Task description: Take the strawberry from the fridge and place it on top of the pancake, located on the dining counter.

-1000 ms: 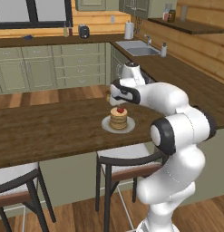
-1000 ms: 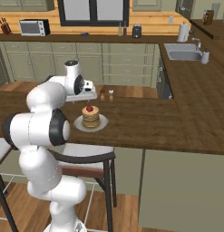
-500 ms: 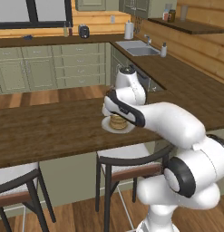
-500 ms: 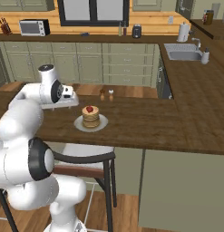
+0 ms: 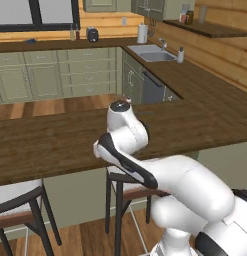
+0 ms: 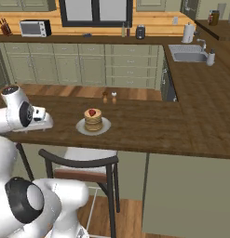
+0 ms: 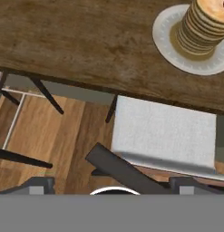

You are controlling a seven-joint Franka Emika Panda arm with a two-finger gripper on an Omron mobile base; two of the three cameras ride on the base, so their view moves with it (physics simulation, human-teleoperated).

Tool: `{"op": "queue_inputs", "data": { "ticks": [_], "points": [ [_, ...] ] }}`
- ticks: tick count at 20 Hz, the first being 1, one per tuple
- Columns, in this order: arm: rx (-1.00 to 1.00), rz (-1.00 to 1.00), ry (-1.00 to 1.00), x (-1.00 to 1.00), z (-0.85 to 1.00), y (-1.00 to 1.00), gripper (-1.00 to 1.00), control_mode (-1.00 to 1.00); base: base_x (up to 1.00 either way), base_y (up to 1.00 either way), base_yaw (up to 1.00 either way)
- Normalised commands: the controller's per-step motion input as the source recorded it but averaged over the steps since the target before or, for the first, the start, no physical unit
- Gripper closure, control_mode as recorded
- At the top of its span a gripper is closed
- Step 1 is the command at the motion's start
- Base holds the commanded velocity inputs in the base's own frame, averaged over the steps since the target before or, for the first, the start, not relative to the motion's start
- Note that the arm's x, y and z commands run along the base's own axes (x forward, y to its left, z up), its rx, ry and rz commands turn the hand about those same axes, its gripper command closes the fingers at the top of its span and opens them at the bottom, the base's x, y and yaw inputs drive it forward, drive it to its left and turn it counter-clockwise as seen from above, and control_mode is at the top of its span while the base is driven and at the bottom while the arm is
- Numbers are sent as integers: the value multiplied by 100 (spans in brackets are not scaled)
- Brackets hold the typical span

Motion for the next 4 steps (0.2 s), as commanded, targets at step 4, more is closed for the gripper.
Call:
{"op": "queue_inputs", "data": {
  "ticks": [4],
  "points": [
    [-2, -22, 1, -98, -34, 4, -100, -100, 0, 0, 0]
  ]
}}
